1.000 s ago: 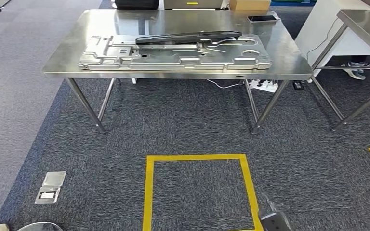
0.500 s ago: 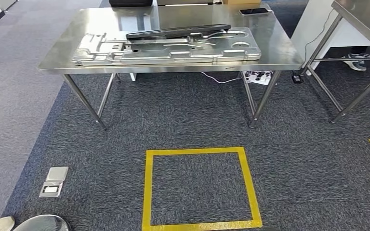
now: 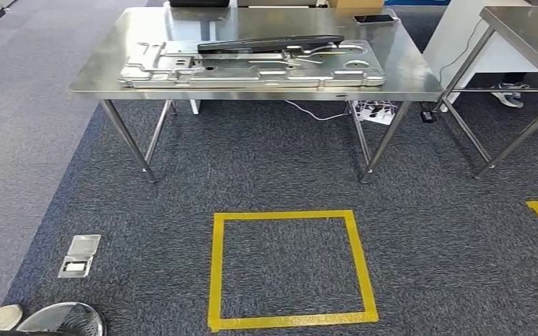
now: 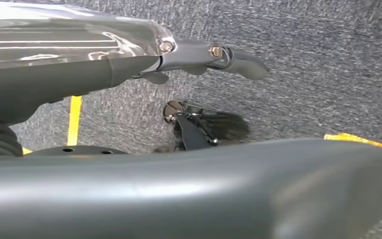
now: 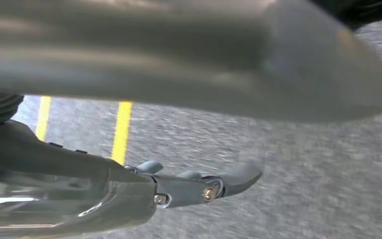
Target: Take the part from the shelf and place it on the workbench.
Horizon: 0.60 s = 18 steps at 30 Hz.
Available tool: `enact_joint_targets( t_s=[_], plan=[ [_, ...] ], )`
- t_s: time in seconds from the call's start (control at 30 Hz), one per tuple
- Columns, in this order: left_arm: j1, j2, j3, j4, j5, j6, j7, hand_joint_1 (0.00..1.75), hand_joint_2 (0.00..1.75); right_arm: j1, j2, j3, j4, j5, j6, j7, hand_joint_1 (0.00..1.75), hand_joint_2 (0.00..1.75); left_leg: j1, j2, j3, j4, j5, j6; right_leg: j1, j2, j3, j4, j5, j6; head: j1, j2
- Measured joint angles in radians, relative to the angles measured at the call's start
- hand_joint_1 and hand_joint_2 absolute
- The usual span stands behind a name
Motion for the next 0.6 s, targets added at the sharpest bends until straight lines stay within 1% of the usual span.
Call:
enact_joint_targets(
  t_s=[0.03, 0.07, 0.1, 0.13, 0.17, 0.2, 0.23, 0.3, 0.33, 0.37, 0.4, 0.43, 0.47, 0.5, 0.53, 0.57, 0.6],
  plan=[
    [0.0, 0.0, 0.0, 0.0, -0.001, 0.0, 0.001, 0.0, 1.75, 0.0, 0.0, -0.004, 0.001, 0.0, 0.003, 0.006, 0.0, 1.75, 0.0, 0.0, -0.004, 0.004, 0.001, 0.0, 0.0, 0.0, 0.007, 0.003, 0.008, 0.002, 0.0, 0.0],
    [-0.001, 0.0, 0.0, 0.0, -0.003, 0.0, 0.001, 0.0, 1.75, -0.001, 0.0, -0.008, 0.001, 0.001, 0.006, 0.011, 0.0, 1.75, 0.001, 0.0, -0.007, 0.01, 0.0, -0.001, -0.001, 0.0, 0.034, -0.036, 0.034, 0.002, 0.0, 0.0],
    [-0.002, 0.0, 0.0, 0.0, -0.006, 0.0, 0.001, 0.0, 1.75, -0.002, 0.001, -0.012, 0.001, 0.001, 0.009, 0.014, 0.0, 1.75, 0.001, 0.0, -0.01, 0.017, -0.002, -0.004, -0.001, 0.0, 0.072, -0.105, 0.068, 0.002, 0.0, 0.0],
    [-0.003, 0.0, 0.0, 0.0, -0.009, 0.0, 0.001, 0.0, 1.75, -0.003, 0.001, -0.015, 0.001, 0.002, 0.011, 0.016, 0.0, 1.75, -0.001, 0.0, -0.015, 0.024, -0.005, -0.008, -0.001, 0.0, 0.108, -0.172, 0.093, 0.0, 0.0, 0.0],
    [-0.004, 0.0, 0.0, 0.0, -0.012, 0.0, 0.001, 0.0, 1.75, -0.005, 0.001, -0.018, 0.002, 0.002, 0.013, 0.017, 0.0, 1.75, -0.002, 0.0, -0.021, 0.033, -0.008, -0.013, -0.001, 0.0, 0.133, -0.226, 0.108, -0.004, 0.0, 0.0],
    [-0.005, 0.0, 0.0, 0.0, -0.013, 0.0, 0.0, 0.0, 1.75, -0.007, 0.002, -0.02, 0.003, 0.002, 0.014, 0.017, 0.0, 1.75, -0.004, 0.0, -0.027, 0.04, -0.01, -0.018, 0.0, 0.0, 0.144, -0.255, 0.112, -0.009, 0.0, 0.0],
    [-0.006, 0.0, 0.0, 0.0, -0.013, -0.001, 0.0, 0.0, 1.75, -0.009, 0.002, -0.023, 0.004, 0.003, 0.016, 0.017, 0.0, 1.75, -0.006, 0.0, -0.033, 0.045, -0.011, -0.022, 0.001, 0.0, 0.143, -0.26, 0.107, -0.014, -0.001, 0.0],
    [-0.007, 0.0, 0.0, 0.0, -0.007, -0.006, 0.0, 0.0, 1.75, -0.01, 0.002, -0.03, 0.005, 0.003, 0.02, 0.018, 0.0, 1.75, -0.005, -0.001, -0.038, 0.051, -0.013, -0.028, 0.0, -0.001, 0.138, -0.261, 0.108, -0.023, -0.001, 0.0],
    [-0.007, 0.001, 0.0, 0.0, -0.001, -0.01, 0.0, 0.0, 1.75, -0.011, 0.002, -0.033, 0.006, 0.003, 0.022, 0.018, 0.0, 1.75, -0.003, -0.002, -0.042, 0.062, -0.025, -0.033, -0.001, -0.002, 0.136, -0.262, 0.11, -0.028, -0.002, 0.0],
    [-0.007, 0.001, 0.001, 0.0, 0.005, -0.013, 0.0, 0.0, 1.75, -0.012, 0.002, -0.036, 0.006, 0.003, 0.023, 0.019, 0.0, 1.75, -0.001, -0.004, -0.053, 0.09, -0.046, -0.039, -0.003, -0.003, 0.134, -0.263, 0.113, -0.034, -0.002, 0.0],
    [-0.007, 0.001, 0.002, 0.0, 0.013, -0.017, 0.0, 0.0, 1.75, -0.013, 0.002, -0.038, 0.006, 0.003, 0.024, 0.019, 0.0, 1.75, 0.002, -0.006, -0.073, 0.136, -0.078, -0.045, -0.004, -0.004, 0.131, -0.263, 0.115, -0.039, -0.002, 0.0],
    [-0.007, 0.001, 0.003, 0.0, 0.018, -0.02, 0.0, 0.0, 1.75, -0.014, 0.002, -0.04, 0.006, 0.003, 0.026, 0.019, 0.0, 1.75, 0.004, -0.007, -0.102, 0.201, -0.113, -0.05, -0.004, -0.004, 0.128, -0.263, 0.117, -0.043, -0.002, 0.0],
    [-0.006, 0.001, 0.004, 0.0, 0.022, -0.023, 0.001, 0.0, 1.75, -0.015, 0.002, -0.042, 0.006, 0.003, 0.028, 0.019, 0.0, 1.75, 0.007, -0.008, -0.131, 0.269, -0.142, -0.053, -0.003, -0.005, 0.125, -0.262, 0.118, -0.045, -0.002, 0.0],
    [-0.005, 0.001, 0.005, 0.0, 0.024, -0.026, 0.001, 0.0, 1.75, -0.015, 0.002, -0.045, 0.006, 0.004, 0.03, 0.019, 0.0, 1.75, 0.009, -0.008, -0.151, 0.318, -0.156, -0.055, -0.003, -0.006, 0.122, -0.262, 0.119, -0.046, -0.002, 0.0],
    [-0.004, 0.001, 0.006, 0.0, 0.025, -0.028, 0.002, 0.0, 1.75, -0.015, 0.002, -0.047, 0.006, 0.005, 0.033, 0.019, 0.0, 1.75, 0.01, -0.008, -0.155, 0.332, -0.151, -0.056, -0.002, -0.006, 0.122, -0.261, 0.12, -0.047, -0.002, 0.0],
    [-0.004, 0.002, 0.009, 0.0, 0.028, -0.029, 0.002, 0.0, 1.75, -0.015, 0.002, -0.05, 0.006, 0.007, 0.035, 0.018, 0.0, 1.75, 0.01, -0.008, -0.141, 0.305, -0.125, -0.055, -0.002, -0.006, 0.122, -0.261, 0.12, -0.047, -0.002, 0.0],
    [-0.004, 0.002, 0.011, 0.0, 0.031, -0.031, 0.003, 0.0, 1.75, -0.015, 0.002, -0.053, 0.006, 0.01, 0.038, 0.017, 0.0, 1.75, 0.01, -0.009, -0.11, 0.242, -0.086, -0.052, -0.002, -0.006, 0.124, -0.261, 0.12, -0.046, -0.002, 0.0]
  ],
)
